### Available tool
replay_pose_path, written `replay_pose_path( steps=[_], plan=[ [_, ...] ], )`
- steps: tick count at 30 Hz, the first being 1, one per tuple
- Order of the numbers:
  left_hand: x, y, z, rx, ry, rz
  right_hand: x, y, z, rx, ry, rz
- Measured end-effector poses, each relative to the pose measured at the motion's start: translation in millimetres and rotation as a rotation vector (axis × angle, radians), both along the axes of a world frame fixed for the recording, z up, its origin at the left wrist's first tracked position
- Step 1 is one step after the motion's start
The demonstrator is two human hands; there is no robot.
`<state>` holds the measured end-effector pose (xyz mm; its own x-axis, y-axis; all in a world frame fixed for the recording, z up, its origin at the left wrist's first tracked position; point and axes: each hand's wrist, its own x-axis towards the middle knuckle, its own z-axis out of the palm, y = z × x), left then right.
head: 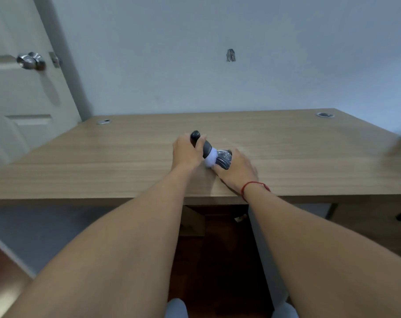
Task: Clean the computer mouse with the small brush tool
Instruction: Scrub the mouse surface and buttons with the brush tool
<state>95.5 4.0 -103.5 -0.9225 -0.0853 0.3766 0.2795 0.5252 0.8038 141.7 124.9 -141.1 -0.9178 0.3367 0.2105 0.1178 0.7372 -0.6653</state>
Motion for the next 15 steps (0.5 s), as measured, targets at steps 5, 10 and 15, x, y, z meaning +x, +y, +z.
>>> replay_pose_path(
  steps=[5,10,15],
  plan=[
    [4.8,-3.0,-11.9,-0.117,-0.034,0.108,0.6,2.2,-1.7,-0.018,0.010,0.013],
    [-1.8,6.5,6.8,-0.050,0.111,0.047,0.8,2.6,-0.6,-0.005,0.010,0.012],
    [-5.4,11.0,0.3,-0.189,0.063,0.042,0.1,2.3,-1.3,-0.012,0.023,0.017]
  ],
)
